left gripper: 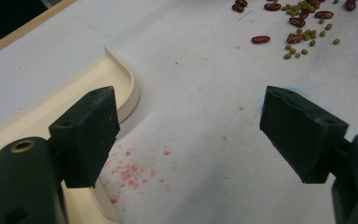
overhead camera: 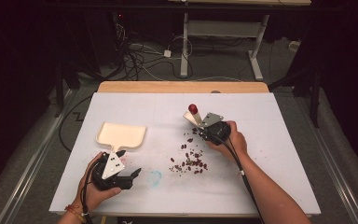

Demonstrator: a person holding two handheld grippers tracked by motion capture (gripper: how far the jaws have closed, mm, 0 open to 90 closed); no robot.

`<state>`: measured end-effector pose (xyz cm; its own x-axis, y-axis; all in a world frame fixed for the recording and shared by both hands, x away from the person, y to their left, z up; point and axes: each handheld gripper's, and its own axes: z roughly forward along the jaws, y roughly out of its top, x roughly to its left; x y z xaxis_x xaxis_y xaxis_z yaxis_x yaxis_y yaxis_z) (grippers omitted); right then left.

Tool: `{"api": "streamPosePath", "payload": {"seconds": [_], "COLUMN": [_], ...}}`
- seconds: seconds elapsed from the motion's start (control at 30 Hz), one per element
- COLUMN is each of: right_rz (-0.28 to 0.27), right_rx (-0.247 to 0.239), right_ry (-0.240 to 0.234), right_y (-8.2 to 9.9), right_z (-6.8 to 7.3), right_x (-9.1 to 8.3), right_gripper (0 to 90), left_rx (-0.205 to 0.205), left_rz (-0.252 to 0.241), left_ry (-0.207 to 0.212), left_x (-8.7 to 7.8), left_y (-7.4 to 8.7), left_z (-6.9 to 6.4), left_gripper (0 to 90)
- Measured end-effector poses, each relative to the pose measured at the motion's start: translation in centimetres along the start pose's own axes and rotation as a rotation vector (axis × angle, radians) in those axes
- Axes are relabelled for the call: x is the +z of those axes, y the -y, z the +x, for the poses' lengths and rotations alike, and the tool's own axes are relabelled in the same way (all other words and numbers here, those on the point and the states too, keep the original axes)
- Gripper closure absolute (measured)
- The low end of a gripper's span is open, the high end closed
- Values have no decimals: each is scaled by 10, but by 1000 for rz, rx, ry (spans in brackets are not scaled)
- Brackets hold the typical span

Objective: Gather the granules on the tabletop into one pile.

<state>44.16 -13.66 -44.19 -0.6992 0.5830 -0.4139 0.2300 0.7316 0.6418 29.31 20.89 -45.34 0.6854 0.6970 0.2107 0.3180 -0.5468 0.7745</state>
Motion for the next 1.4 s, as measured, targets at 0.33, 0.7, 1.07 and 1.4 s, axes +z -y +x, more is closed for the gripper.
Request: {"api": "streamPosePath", "payload": {"seconds": [0.33, 0.7, 1.07, 1.4], "right_rz": [-77, -130, -156, -233], "right_rx": [-75, -153, -173, -81], "right_ry": [-138, -276, -302, -249], "right_y": [10, 25, 32, 23], "right_z": [25, 44, 43, 25], "right_x": [-20, -51, -66, -84], "right_gripper": [672, 669, 674, 677], "left_rx": [6, -1, 5, 2], "left_rz": [2, 4, 14, 9], "left_ry": [1, 4, 10, 4], "left_x": [0, 1, 2, 1], "left_y": [-1, -1, -1, -1], "left_z": [-1, -1, -3, -1], "left_gripper": [191, 194, 199, 199]}}
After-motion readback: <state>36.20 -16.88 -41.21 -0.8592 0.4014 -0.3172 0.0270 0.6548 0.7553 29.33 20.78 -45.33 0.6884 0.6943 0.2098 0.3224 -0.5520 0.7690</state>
